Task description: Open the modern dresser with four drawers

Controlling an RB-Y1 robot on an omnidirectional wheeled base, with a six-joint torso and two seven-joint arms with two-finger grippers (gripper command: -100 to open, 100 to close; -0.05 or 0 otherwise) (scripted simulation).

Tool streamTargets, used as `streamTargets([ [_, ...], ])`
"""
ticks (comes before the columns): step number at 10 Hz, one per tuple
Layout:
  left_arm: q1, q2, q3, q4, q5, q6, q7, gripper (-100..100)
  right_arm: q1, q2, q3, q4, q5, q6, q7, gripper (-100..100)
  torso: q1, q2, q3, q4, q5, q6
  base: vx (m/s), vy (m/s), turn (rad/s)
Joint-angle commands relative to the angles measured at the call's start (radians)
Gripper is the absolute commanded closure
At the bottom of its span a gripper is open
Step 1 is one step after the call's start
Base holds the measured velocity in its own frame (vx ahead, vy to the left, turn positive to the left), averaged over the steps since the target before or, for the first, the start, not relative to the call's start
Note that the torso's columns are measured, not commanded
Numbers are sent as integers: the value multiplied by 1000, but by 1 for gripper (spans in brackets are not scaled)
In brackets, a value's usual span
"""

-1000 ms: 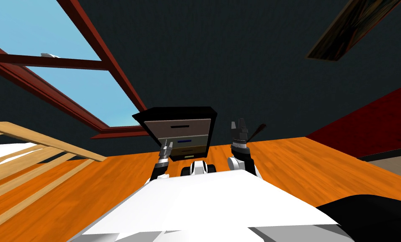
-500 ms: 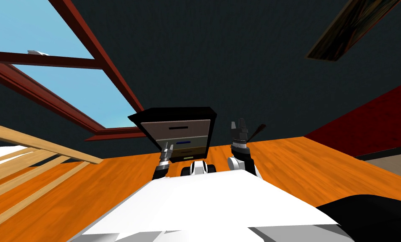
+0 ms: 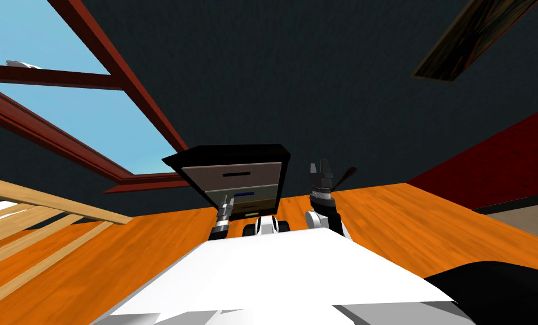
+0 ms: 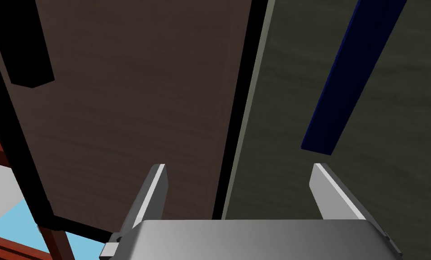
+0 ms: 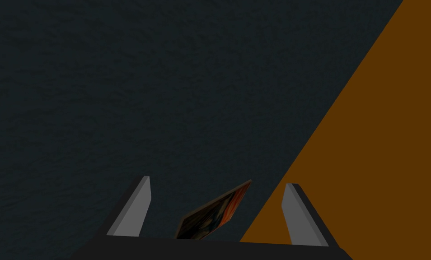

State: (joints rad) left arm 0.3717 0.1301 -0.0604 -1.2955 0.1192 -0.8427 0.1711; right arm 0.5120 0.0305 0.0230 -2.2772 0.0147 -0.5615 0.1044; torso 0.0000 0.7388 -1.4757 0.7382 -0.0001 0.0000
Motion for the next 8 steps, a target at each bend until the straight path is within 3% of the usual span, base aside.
streamTargets([
  [1, -14, -13, -4, 78, 0, -26, 2, -100, 0, 0, 0, 0, 0, 0, 0, 0, 0, 0, 0, 0, 0, 0, 45, -9, -24],
  [8, -32, -41, -10, 221, 2, -74, 11, -100, 0, 0, 0, 0, 0, 0, 0, 0, 0, -1, 0, 0, 0, 0, 40, -11, -18],
])
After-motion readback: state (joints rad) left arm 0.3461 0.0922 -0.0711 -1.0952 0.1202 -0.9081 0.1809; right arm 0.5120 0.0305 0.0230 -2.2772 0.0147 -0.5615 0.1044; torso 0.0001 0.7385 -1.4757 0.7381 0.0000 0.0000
